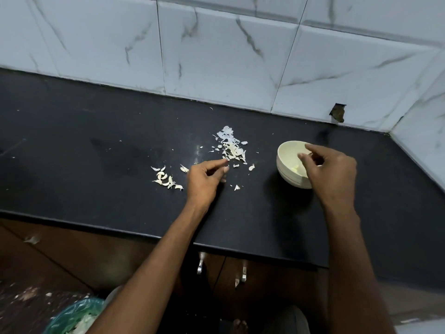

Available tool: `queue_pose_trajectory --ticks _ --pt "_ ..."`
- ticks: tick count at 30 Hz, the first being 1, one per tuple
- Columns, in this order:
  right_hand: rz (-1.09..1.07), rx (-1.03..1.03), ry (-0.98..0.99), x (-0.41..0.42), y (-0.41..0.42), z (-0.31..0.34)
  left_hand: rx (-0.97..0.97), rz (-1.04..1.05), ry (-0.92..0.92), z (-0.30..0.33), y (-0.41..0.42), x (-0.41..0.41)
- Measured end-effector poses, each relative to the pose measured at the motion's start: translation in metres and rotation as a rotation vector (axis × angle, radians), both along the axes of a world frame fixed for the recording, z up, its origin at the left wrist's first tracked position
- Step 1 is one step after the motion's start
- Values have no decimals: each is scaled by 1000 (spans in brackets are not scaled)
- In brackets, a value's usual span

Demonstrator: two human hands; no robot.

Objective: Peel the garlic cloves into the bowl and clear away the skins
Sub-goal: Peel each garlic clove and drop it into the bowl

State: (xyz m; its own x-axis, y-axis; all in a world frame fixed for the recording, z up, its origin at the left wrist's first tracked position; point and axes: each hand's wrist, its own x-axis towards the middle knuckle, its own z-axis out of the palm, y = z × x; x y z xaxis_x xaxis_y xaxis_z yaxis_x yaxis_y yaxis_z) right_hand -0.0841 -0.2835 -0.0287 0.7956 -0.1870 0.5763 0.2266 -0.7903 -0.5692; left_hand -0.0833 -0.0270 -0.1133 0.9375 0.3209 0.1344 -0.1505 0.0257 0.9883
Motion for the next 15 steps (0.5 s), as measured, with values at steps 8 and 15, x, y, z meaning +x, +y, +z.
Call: queue_pose_trajectory --ticks 8,15 --pt "495 619 200 -33 61 -5 114 -7 -28 -3 0 0" --pt "648 759 815 15 109 -46 -366 93 -47 11 7 -3"
